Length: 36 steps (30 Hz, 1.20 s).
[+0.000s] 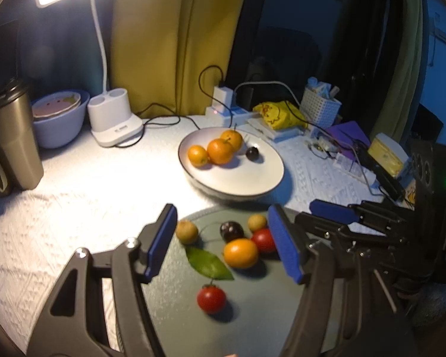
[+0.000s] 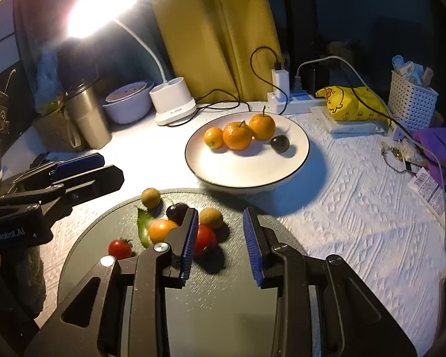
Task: Organize fruits
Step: 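Move both open tools back over the fruit board, then grasp a red tomato with the left tool while the right tool grasps another tomato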
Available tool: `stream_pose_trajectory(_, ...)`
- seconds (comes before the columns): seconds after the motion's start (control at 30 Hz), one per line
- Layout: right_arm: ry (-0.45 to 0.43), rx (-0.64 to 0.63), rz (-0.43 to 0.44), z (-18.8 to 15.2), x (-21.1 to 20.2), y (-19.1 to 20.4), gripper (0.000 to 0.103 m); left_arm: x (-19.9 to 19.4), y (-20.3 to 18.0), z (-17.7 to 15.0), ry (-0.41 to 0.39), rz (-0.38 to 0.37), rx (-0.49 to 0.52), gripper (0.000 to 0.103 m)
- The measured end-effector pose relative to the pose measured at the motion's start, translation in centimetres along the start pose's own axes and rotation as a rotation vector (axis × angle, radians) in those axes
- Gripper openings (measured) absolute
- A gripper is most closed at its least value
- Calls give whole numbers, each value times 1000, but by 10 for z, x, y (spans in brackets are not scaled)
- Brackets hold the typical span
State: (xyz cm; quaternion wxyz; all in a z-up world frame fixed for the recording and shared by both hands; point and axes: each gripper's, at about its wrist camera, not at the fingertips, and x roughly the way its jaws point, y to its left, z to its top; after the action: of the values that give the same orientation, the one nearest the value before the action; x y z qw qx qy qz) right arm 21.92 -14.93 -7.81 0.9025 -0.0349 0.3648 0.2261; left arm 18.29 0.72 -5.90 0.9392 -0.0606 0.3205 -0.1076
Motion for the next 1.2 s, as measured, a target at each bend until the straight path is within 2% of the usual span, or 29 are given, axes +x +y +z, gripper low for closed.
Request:
stream_pose_trajectory(0.47, 16, 1, 22, -21, -5, 11, 33, -4, 1, -35, 55, 23, -11, 65)
stream_pose_trajectory(0.77, 47, 6, 31, -37, 3, 13, 33, 8, 1, -64, 127, 47, 1, 65)
stream_pose_trajectory(1.0, 73, -2, 38, -41, 14, 15, 34, 16, 4, -68, 142, 58, 14, 64)
stream_pose_trajectory(1.2, 88, -5, 43, -36, 25, 14, 35, 25, 2, -69, 171, 57, 35, 41)
